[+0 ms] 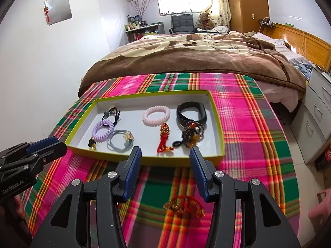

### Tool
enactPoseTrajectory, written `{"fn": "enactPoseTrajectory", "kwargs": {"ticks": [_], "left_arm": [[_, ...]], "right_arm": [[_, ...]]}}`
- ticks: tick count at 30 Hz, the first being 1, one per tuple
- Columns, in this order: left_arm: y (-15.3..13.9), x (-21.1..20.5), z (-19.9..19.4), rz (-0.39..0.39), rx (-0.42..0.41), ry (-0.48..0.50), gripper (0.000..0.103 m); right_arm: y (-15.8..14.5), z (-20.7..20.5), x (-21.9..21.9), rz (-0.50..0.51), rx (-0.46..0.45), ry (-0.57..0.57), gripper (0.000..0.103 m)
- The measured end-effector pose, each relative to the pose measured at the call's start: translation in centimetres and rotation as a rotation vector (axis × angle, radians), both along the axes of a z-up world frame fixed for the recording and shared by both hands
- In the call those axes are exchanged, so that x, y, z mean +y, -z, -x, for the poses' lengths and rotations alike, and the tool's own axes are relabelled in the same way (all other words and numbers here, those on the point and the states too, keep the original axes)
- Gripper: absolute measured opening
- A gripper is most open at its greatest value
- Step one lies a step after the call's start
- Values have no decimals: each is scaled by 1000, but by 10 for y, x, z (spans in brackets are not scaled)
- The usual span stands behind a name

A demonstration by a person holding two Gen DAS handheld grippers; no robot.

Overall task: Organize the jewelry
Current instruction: 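Withdraw both tools from the box toward the remaining jewelry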

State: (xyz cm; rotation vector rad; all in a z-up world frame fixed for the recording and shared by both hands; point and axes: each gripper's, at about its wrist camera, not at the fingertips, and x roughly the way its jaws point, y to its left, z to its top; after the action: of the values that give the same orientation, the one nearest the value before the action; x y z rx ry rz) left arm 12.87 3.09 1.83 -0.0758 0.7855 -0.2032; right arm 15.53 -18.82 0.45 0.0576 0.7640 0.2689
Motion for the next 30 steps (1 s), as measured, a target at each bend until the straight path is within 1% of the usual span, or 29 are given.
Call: {"fn": "enactPoseTrajectory", "kwargs": {"ticks": [6, 8, 12, 14, 18, 23, 26, 30], "left_arm": [[8, 0, 14, 57, 20, -2, 38], [11, -2, 20, 60, 23, -5, 42], [17, -5, 28, 56, 34, 0, 42], [21, -5, 31, 57, 42, -1, 42], [29, -7, 33, 45, 60, 1, 42], [35, -12, 34, 41, 78, 5, 42], [37, -15, 35, 34, 84, 9, 42], [39, -17, 35, 33, 92, 9, 42]], "right_arm": [[0, 16, -19, 6, -5, 17, 49], [3, 19, -27, 9, -3, 19, 49], [8, 25, -51, -4, 1, 34, 49], [9, 27, -59, 7, 2, 27, 49], [17, 27, -62, 40, 27, -16, 49], [29, 24, -55, 38, 58, -85, 50], [33, 21, -49, 19, 71, -140, 50], [40, 16, -39, 40, 92, -178, 50]]}}
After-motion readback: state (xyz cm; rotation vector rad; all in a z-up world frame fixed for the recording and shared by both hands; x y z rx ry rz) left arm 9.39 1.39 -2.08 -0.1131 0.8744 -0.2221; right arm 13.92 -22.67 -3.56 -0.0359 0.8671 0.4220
